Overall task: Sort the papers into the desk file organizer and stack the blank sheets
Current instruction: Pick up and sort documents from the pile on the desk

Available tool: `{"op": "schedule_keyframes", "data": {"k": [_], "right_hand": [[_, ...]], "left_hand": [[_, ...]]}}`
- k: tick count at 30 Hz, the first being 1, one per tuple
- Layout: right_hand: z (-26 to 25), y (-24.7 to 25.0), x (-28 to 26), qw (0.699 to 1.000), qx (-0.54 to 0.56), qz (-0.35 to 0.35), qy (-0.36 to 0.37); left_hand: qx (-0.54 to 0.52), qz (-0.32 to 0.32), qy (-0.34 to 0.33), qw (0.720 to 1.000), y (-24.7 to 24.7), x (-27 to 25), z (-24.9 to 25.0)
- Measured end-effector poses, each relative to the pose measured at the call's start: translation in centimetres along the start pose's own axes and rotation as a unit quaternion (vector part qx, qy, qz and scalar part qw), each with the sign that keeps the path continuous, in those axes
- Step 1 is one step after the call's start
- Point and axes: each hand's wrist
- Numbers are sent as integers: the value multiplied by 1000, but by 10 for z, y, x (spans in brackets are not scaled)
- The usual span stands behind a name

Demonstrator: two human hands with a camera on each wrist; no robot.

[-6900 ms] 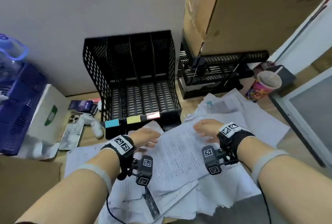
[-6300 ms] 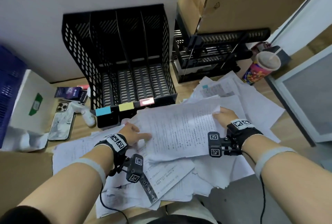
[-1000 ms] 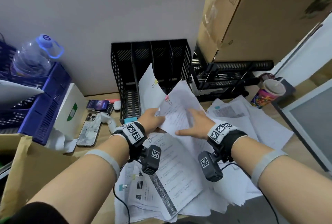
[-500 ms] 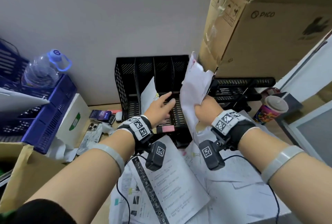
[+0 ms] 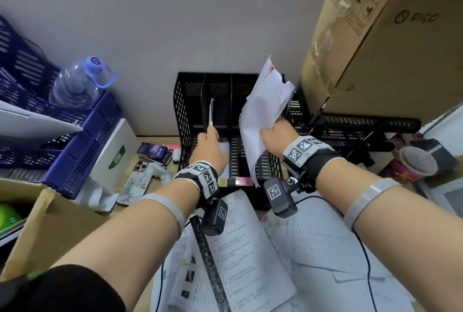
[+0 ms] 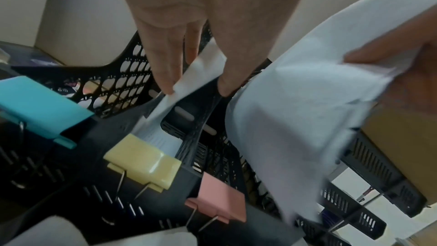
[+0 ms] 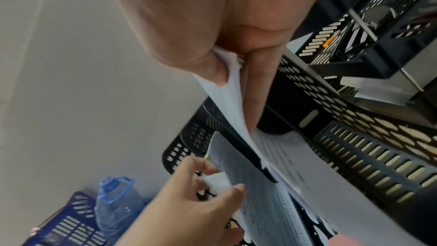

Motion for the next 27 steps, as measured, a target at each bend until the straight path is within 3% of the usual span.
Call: {"op": "schedule_keyframes", "data": {"k": [5, 8, 14, 18, 20, 24, 27], "right_hand": [[2, -30, 26, 1000, 20, 15, -16], [3, -37, 33, 998, 37, -11, -43], [6, -46, 33, 1000, -11, 8, -10], [15, -59, 28, 991, 63, -115, -32], [24, -64, 20, 984, 96, -138, -63], [56, -75, -2, 956, 108, -234, -137], [85, -92, -24, 935, 47, -307, -173]], "left_hand": [[-15, 24, -2, 1000, 10, 7, 0], [-36, 15, -11, 999, 15, 9, 1], [-76, 7, -30, 997, 19, 12, -1], [-97, 10, -67, 993, 10, 11, -4], [-150, 19, -79, 985, 4, 9, -10], [-201, 34, -48, 978, -2, -1, -30], [-222, -20, -6, 975, -7, -16, -59]]}}
Point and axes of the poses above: each hand's wrist, its own x-axis towards the middle knuckle, its own y-axis out of the back of the hand, z = x × y, and after that the axes turned 8 degrees about -x, right-handed
